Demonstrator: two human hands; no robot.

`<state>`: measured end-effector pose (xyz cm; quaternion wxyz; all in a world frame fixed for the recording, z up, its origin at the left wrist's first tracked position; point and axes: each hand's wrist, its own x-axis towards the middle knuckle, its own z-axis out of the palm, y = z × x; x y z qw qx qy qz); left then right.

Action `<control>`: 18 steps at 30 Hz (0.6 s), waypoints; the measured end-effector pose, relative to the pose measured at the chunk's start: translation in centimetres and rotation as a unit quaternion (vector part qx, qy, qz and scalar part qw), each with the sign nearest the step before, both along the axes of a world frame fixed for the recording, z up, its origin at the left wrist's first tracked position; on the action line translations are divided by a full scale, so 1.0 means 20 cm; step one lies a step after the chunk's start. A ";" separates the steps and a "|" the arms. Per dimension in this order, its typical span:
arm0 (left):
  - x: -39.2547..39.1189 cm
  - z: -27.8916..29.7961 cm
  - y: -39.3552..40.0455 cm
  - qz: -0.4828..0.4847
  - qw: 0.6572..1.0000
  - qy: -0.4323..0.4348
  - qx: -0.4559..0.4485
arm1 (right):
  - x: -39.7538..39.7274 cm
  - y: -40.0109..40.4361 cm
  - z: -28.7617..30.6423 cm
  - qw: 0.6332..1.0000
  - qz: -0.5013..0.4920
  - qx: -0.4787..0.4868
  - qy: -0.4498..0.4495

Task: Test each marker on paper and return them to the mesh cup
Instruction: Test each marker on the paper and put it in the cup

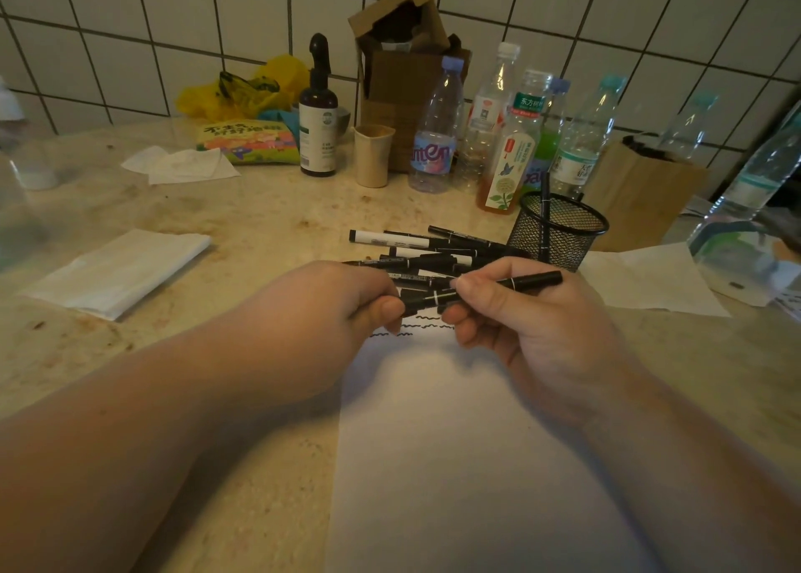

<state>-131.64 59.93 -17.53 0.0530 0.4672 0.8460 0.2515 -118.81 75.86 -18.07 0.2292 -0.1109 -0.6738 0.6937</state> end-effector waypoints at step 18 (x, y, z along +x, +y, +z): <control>-0.04 -0.04 0.01 0.084 0.996 -0.032 0.005 | 0.06 0.19 0.11 0.951 -0.269 0.043 0.146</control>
